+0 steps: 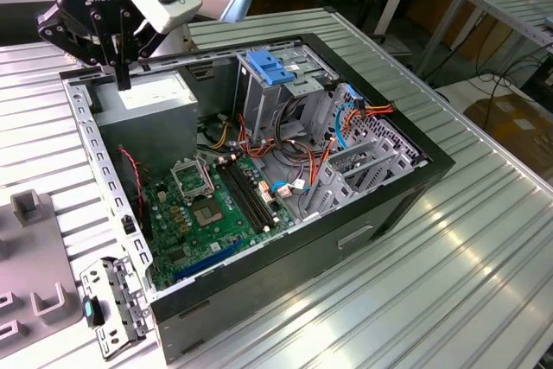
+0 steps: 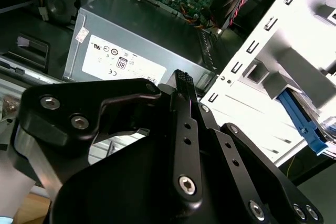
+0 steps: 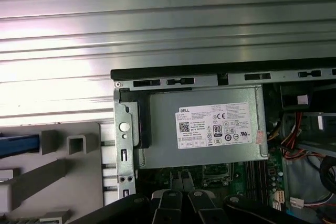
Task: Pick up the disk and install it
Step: 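Reach for the disk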
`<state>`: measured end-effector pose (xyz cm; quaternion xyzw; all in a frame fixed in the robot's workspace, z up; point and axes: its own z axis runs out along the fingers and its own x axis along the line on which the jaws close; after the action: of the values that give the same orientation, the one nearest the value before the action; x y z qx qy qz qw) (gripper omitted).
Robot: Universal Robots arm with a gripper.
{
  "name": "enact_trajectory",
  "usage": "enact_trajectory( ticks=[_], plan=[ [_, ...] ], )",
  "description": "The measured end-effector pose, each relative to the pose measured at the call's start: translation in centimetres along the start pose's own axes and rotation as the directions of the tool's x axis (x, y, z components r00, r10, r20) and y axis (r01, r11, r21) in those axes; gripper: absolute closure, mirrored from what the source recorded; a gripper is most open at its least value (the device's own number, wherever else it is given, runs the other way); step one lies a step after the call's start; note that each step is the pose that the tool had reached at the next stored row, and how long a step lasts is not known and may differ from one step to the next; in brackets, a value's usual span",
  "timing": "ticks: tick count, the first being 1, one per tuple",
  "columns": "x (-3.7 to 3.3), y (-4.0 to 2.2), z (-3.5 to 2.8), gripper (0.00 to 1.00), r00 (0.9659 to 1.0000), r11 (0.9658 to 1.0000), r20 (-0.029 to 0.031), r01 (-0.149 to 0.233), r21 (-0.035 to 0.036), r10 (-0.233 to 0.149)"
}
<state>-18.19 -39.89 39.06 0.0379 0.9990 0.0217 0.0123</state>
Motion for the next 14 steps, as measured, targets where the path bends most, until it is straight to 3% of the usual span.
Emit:
enact_trajectory(
  ticks=[6, 10, 14],
  plan=[
    [0.55, -0.05, 0.03, 0.89, 1.0000, 1.0000, -0.0006, 0.000, 0.0001, 0.000],
    [1.63, -0.13, 0.05, 0.89, 1.0000, 1.0000, -0.0013, 0.000, 0.0001, 0.000],
    [3.48, 0.01, 0.05, 0.89, 1.0000, 1.0000, -0.0018, 0.000, -0.0027, 0.000]
  ],
)
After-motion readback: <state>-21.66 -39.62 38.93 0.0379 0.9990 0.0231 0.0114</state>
